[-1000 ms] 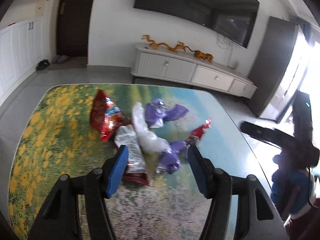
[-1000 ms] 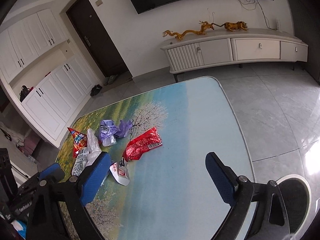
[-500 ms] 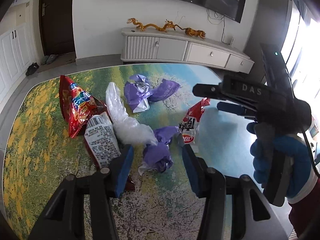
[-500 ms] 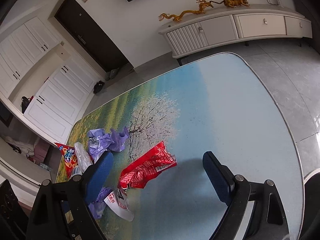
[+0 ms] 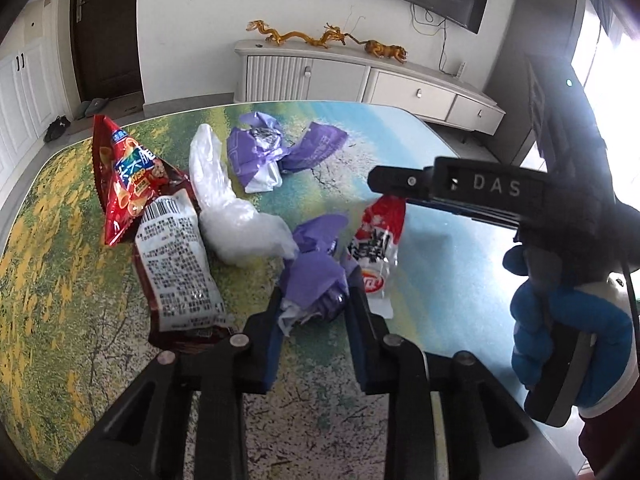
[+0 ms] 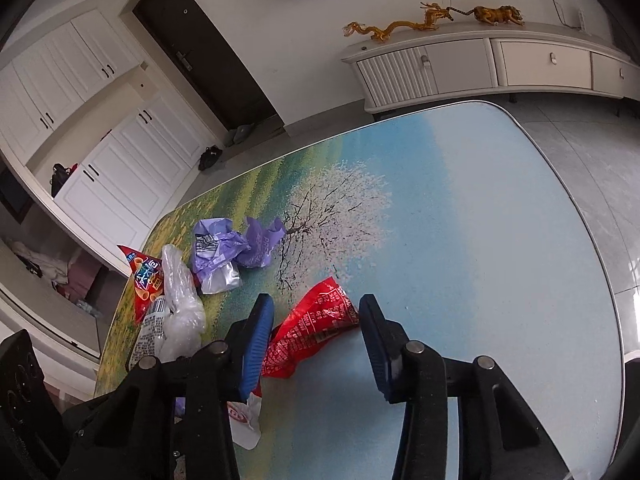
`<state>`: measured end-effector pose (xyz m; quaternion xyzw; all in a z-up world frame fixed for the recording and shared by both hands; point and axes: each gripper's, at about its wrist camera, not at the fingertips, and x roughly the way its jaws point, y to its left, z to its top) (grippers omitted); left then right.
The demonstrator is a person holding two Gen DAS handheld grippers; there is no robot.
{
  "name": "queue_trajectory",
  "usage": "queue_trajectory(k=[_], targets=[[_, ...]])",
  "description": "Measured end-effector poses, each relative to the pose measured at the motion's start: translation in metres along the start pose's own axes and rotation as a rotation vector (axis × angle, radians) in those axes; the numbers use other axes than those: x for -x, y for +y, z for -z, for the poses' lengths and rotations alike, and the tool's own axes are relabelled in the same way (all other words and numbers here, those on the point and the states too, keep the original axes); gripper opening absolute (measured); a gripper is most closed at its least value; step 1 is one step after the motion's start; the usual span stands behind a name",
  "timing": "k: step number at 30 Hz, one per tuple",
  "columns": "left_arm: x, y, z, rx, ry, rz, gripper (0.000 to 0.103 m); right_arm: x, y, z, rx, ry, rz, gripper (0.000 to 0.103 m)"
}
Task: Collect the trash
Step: 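Grasp the purple bag with the left gripper while the right gripper grasps the red wrapper, then carry the purple bag and red wrapper over the bin and open both grippers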
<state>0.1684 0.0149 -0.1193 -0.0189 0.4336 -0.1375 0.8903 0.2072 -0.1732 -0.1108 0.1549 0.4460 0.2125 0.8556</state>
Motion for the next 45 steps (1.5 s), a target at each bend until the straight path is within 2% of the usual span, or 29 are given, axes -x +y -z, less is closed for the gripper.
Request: queue_trajectory(k=[2,3,6,7,10,20,26,30,37,45], targets=[[0.007,-0.001,0.004,0.001,-0.009,0.006,0.027,0.007,-0.002,0.005,-0.002,-0.005,0.002,0.038],[0.010,-0.002,0.007,0.002,-0.012,0.006,0.027,0.011,-0.004,0.007,-0.004,-0.011,0.004,0.033],[0.023,-0.003,0.016,0.012,-0.022,0.012,0.027,0.024,-0.006,0.014,-0.008,-0.018,0.002,0.027],[0.027,-0.005,0.017,0.014,-0.026,0.013,0.027,0.027,-0.005,0.017,-0.007,-0.020,0.010,0.016],[0.040,-0.009,0.022,0.018,-0.040,0.021,0.027,0.038,-0.009,0.025,-0.020,-0.026,0.017,0.005],[0.082,-0.021,0.039,0.010,-0.087,0.020,0.026,0.091,-0.001,0.046,-0.026,-0.109,-0.020,0.002],[0.107,-0.031,0.040,-0.002,-0.132,0.024,0.026,0.130,-0.002,0.049,-0.028,-0.178,-0.016,0.002],[0.116,-0.048,0.034,-0.035,-0.153,0.054,0.026,0.161,-0.011,0.049,-0.036,-0.235,0.006,0.002],[0.106,-0.120,0.009,-0.169,-0.154,0.163,0.026,0.221,-0.055,0.049,-0.075,-0.335,0.100,0.002],[0.059,-0.237,-0.012,-0.340,-0.070,0.321,0.026,0.272,-0.132,0.064,-0.172,-0.393,0.267,0.002]])
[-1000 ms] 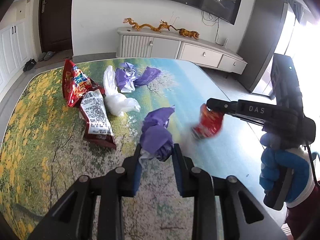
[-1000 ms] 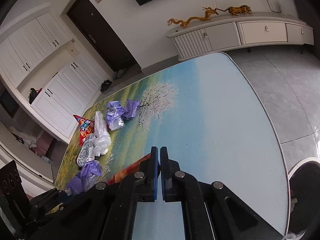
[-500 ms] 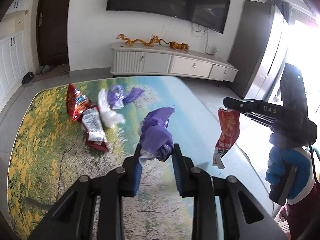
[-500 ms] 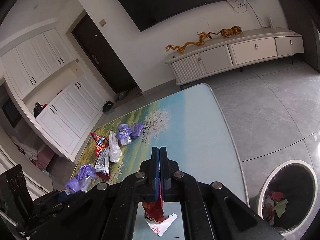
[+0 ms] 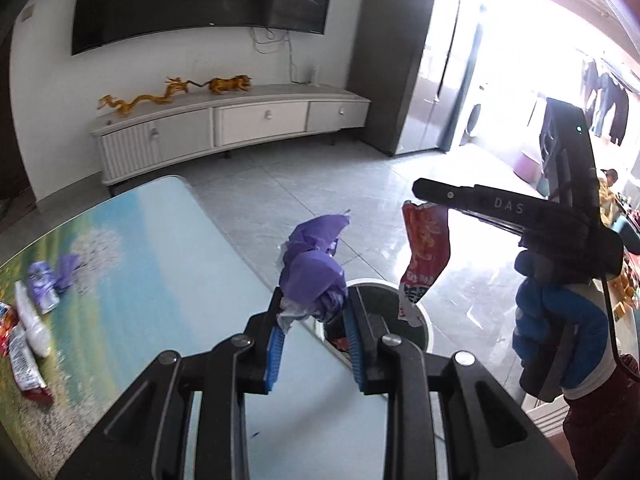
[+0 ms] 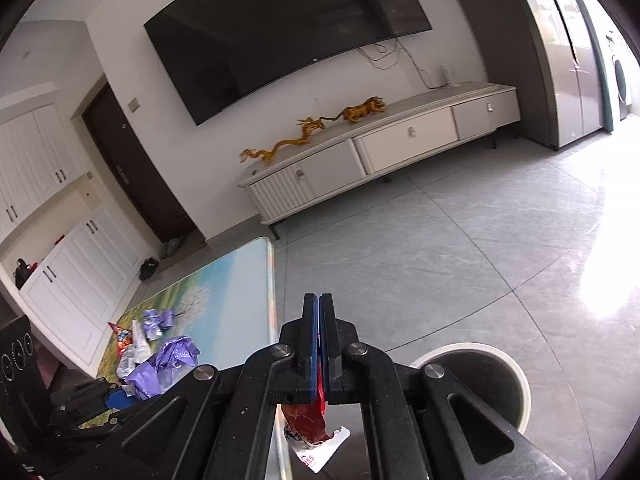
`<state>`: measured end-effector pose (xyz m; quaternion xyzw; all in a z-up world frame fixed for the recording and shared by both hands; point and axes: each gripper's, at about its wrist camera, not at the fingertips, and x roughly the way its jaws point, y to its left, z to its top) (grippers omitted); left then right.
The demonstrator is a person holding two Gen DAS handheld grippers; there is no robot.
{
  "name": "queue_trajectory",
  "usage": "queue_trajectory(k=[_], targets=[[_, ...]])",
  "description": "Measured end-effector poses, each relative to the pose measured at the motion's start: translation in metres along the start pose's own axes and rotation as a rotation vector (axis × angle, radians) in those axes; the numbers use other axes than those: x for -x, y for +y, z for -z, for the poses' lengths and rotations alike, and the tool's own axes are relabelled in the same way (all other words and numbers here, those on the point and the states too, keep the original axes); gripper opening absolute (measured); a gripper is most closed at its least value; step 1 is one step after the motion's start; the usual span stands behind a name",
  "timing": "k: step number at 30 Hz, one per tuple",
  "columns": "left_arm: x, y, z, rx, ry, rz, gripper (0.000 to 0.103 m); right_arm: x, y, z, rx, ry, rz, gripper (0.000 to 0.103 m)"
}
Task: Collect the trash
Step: 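Carry the purple bag and red wrapper over the bin and open both grippers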
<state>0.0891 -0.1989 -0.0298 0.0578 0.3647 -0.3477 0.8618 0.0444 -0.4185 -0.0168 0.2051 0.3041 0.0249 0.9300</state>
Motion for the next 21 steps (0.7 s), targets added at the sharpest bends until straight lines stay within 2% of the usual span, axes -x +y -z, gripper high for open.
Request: queue_trajectory(k=[3,10,11,14,15,17,18,19,21], targets=[[-0.037,-0.027,-0.009,-0.032,0.055,0.047,0.026,-0.004,-0.031,0.003,-0.037,0.008,0.057,0.002],[-0.113,-0.069,-0.021,-0.064,0.165,0.110,0.028,-0.029,-0.096,0.020,-0.127,0.077,0.128,0.005],[-0.121,-0.073,-0.021,-0.065,0.177,0.117,0.030,-0.032,-0.103,0.023,-0.134,0.088,0.141,0.005],[-0.141,-0.074,-0.020,-0.053,0.209,0.131,0.045,-0.039,-0.126,0.032,-0.177,0.113,0.170,0.005],[-0.145,-0.075,-0.020,-0.048,0.216,0.136,0.046,-0.041,-0.133,0.034,-0.190,0.118,0.180,0.006],[-0.152,-0.077,-0.020,-0.042,0.234,0.149,0.047,-0.042,-0.143,0.039,-0.211,0.124,0.200,0.013],[-0.152,-0.076,-0.017,-0.041,0.239,0.154,0.048,-0.041,-0.148,0.041,-0.223,0.123,0.205,0.030],[-0.154,-0.076,-0.017,-0.040,0.243,0.155,0.049,-0.039,-0.151,0.042,-0.232,0.117,0.209,0.044],[-0.154,-0.075,-0.016,-0.032,0.242,0.154,0.050,-0.035,-0.155,0.044,-0.237,0.112,0.219,0.044]])
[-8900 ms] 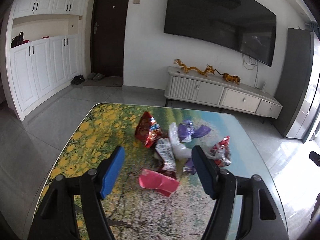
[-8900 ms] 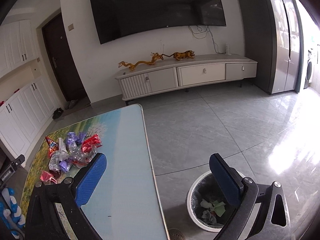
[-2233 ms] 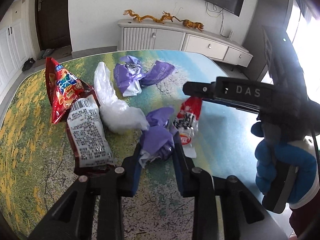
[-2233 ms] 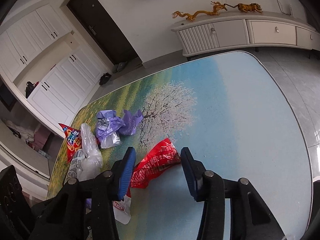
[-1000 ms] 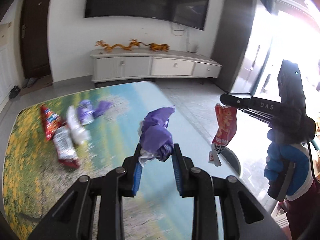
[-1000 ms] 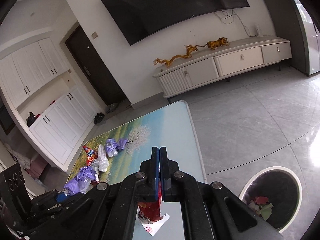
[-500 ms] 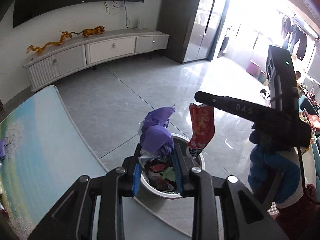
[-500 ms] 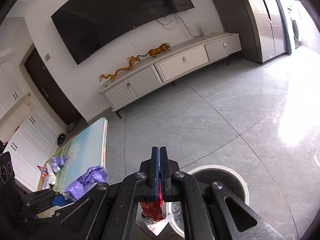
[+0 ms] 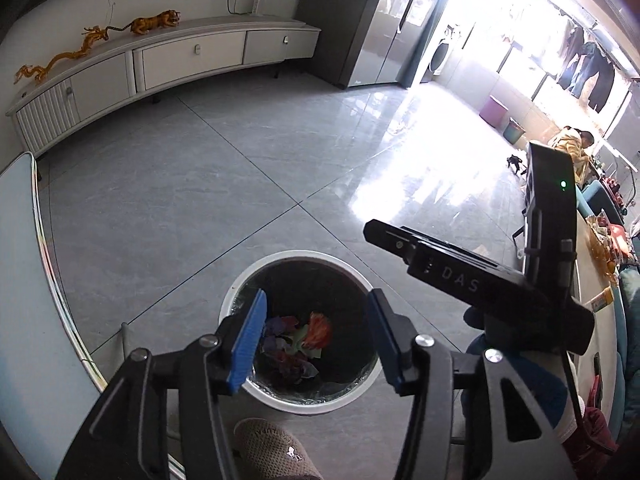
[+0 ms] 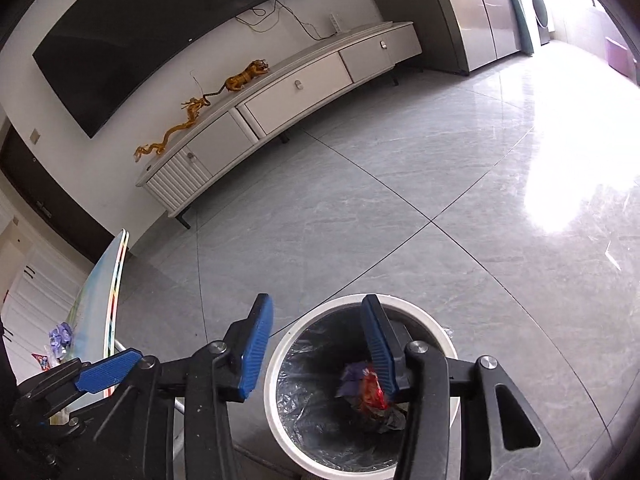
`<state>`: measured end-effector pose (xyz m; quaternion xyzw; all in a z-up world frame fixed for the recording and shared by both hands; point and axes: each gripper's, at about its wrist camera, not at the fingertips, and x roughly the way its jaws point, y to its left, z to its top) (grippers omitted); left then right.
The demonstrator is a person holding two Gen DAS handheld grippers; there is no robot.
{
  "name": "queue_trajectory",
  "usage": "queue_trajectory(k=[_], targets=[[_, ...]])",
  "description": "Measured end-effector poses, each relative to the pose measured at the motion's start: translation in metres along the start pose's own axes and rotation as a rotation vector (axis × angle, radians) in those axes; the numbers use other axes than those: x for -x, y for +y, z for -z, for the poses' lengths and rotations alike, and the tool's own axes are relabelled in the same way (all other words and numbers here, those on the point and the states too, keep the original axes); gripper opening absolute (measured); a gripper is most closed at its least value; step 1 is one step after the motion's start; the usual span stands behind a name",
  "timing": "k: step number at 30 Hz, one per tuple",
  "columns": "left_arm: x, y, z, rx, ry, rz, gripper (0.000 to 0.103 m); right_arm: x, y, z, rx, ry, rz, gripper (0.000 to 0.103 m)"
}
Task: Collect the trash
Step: 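Carry the purple bag and red wrapper over the bin and open both grippers, then move both tools from the bin back over the table trash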
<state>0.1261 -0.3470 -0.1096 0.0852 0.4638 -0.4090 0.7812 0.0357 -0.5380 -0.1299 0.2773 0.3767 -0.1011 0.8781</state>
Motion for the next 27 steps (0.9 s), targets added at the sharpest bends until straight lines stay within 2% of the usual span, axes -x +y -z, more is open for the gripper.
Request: queue_trajectory(k=[5,8,13,18,27], targets=[[0.015,0.006,0.000,0.015,-0.046,-0.037,0.050,0.011,-0.006,-0.001,-0.009,-0.026,0.014,0.048],[0.036,0.014,0.000,0.034,-0.102,-0.075,0.050,0.024,-0.002,-0.003,-0.014,-0.061,0.023,0.057],[0.072,0.031,0.000,0.063,-0.188,-0.147,0.050,0.054,0.010,-0.010,-0.013,-0.150,0.038,0.083],[0.112,0.050,0.013,0.075,-0.245,-0.225,0.050,0.090,0.030,-0.016,-0.009,-0.245,0.013,0.101],[0.194,0.114,0.051,0.183,-0.357,-0.371,0.050,0.145,0.093,-0.022,0.063,-0.375,-0.086,0.103]])
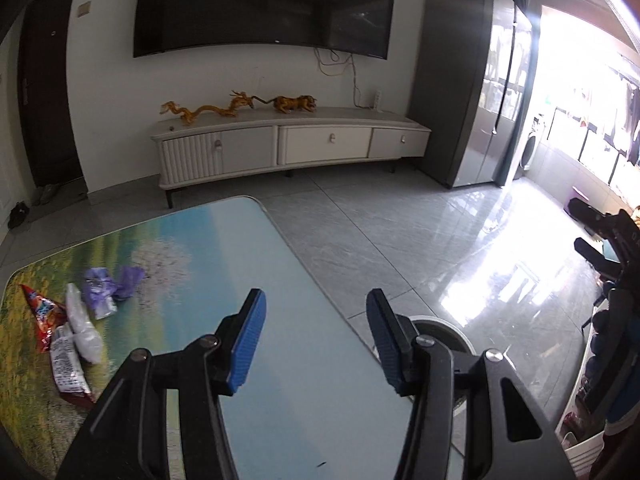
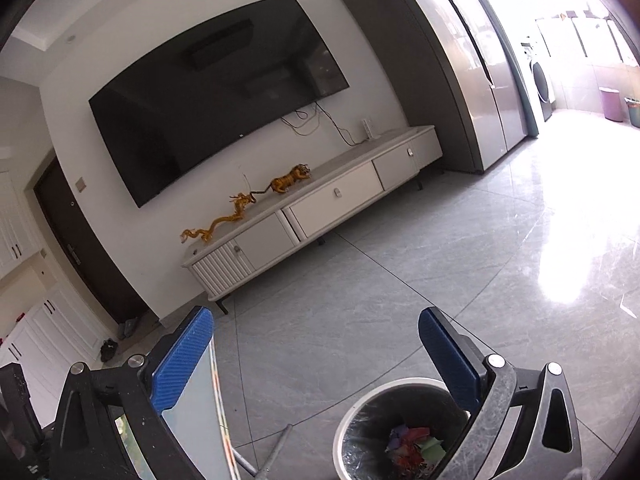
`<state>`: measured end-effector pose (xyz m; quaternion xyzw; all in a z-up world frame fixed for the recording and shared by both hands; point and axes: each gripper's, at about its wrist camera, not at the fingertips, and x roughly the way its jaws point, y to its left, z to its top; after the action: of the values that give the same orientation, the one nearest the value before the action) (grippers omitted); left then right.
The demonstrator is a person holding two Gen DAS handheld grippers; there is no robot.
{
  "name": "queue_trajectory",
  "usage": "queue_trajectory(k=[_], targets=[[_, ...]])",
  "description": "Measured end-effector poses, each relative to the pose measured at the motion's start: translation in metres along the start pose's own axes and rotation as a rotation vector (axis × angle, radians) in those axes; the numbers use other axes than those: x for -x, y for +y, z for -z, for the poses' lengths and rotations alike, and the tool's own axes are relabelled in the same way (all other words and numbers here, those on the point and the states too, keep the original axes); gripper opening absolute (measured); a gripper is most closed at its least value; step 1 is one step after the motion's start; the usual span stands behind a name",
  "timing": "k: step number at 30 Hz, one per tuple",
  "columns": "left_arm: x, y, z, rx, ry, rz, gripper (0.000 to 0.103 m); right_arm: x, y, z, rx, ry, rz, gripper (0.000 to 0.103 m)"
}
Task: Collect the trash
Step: 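Move both tools from the bin back over the table trash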
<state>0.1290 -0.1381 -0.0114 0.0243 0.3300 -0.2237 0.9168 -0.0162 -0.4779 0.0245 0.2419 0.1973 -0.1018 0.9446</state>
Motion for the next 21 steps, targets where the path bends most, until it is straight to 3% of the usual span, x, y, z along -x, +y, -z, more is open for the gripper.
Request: queue_trajectory(k=[6,14,21], targets=[[0.034,0.079,0.007,0.107,-0.049,-0.105,0.050,0.008,0.054,-0.005,0.060,-0.013,-0.088,0.103],[0.065,0.178,0.036,0.223,-0.053,-0.252,0.051,-0.012,0.111,0.003,0.132,0.040,-0.150,0.103],[0.068,0.225,0.063,0.300,-0.004,-0.291,0.051,-0.043,0.151,0.020,0.166,0.123,-0.197,0.103]])
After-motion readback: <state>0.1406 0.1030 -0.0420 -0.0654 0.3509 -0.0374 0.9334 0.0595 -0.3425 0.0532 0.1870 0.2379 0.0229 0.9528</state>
